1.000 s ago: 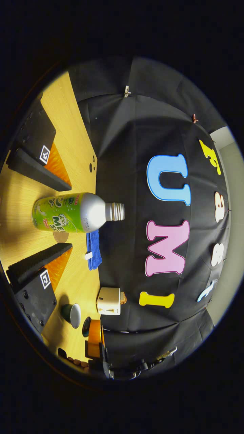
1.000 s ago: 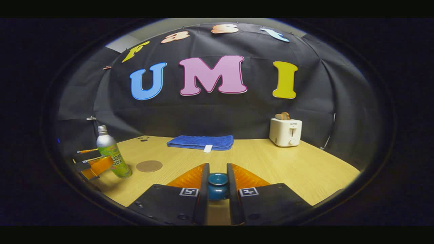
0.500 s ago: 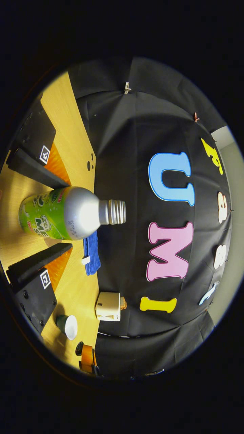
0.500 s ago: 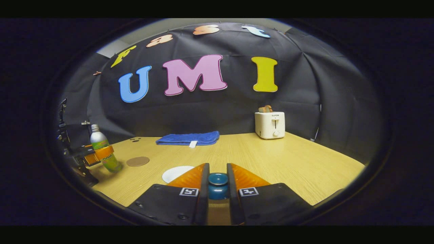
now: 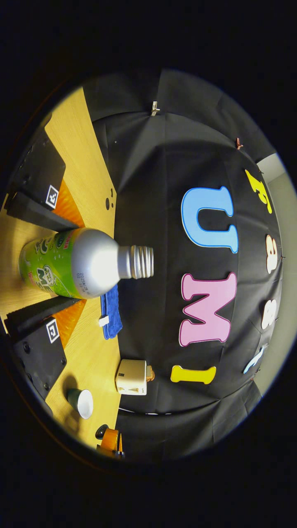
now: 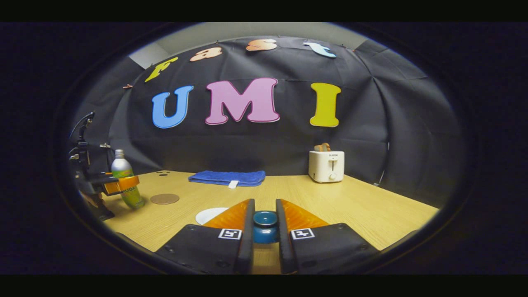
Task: Open the teacup lid with one hand, grasp the water bottle and pour water into the teacup with the other hand; after pouring, place the water bottle on the coaster and then close the teacup lid.
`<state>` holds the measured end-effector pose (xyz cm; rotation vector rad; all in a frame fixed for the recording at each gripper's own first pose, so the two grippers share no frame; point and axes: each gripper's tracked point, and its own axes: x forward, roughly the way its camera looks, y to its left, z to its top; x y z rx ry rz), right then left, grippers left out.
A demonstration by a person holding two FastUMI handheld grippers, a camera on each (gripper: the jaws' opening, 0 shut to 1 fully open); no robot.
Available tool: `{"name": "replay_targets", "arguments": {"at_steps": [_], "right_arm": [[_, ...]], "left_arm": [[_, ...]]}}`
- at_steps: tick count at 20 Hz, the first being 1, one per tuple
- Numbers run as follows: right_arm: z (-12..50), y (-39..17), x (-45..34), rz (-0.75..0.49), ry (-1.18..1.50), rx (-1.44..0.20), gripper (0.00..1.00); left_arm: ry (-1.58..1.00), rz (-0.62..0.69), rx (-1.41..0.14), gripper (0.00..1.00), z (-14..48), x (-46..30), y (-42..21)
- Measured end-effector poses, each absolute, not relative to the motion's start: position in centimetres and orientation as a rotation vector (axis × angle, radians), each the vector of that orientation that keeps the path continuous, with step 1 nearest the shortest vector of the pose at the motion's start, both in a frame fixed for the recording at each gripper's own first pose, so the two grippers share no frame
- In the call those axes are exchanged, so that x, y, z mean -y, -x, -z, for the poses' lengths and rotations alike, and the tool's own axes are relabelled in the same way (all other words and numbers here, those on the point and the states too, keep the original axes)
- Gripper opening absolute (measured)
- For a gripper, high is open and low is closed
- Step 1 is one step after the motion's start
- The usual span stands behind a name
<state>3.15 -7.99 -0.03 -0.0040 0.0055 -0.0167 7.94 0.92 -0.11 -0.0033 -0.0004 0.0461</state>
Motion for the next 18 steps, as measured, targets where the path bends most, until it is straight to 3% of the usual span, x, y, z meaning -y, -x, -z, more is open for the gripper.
{"name": "replay_targets", "arguments": {"at_steps": [4,17,18], "right_arm": [[0.0,-3.1,7.9,0.007,0.003,-0.008,0.25],[0.0,-3.7,10.5,0.027,0.005,-0.006,0.29],[0.0,-3.7,10.6,0.023,0.005,-0.007,0.24]], "left_arm": [[-0.05,0.006,0.001,0.8,0.0,0.9,-8.0],[-0.678,0.201,-0.002,0.8,-0.8,8.7,-9.3],[-0.75,0.219,0.004,0.8,-0.8,9.3,-9.7]]}}
